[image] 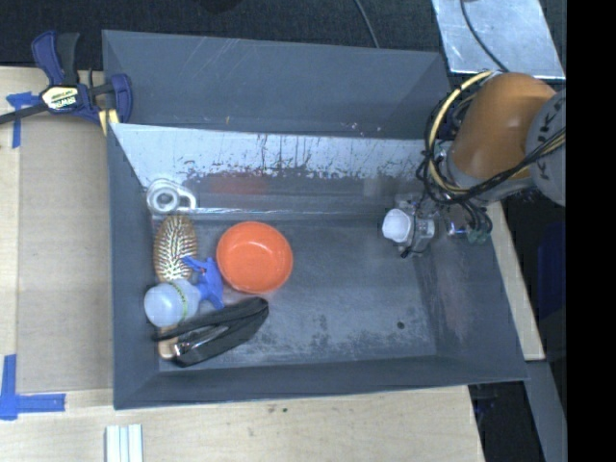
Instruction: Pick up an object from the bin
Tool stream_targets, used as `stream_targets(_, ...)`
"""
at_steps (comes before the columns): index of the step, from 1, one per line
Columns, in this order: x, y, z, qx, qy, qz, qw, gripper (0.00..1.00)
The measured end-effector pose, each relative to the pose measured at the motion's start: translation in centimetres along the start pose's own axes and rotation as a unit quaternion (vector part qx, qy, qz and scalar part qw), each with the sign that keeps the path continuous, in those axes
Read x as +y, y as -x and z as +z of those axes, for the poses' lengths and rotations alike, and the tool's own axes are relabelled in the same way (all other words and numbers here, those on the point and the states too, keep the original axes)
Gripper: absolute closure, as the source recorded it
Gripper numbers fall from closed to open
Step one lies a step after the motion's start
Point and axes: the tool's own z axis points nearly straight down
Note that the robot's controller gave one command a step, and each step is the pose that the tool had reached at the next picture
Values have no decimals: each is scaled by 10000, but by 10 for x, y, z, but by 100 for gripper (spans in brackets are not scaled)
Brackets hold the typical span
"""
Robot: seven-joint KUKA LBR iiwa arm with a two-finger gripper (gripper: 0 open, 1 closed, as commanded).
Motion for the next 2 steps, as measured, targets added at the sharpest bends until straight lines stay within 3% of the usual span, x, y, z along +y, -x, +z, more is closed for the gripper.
stream_targets(2,0,-1,-16,11,-1,-3,10000,100)
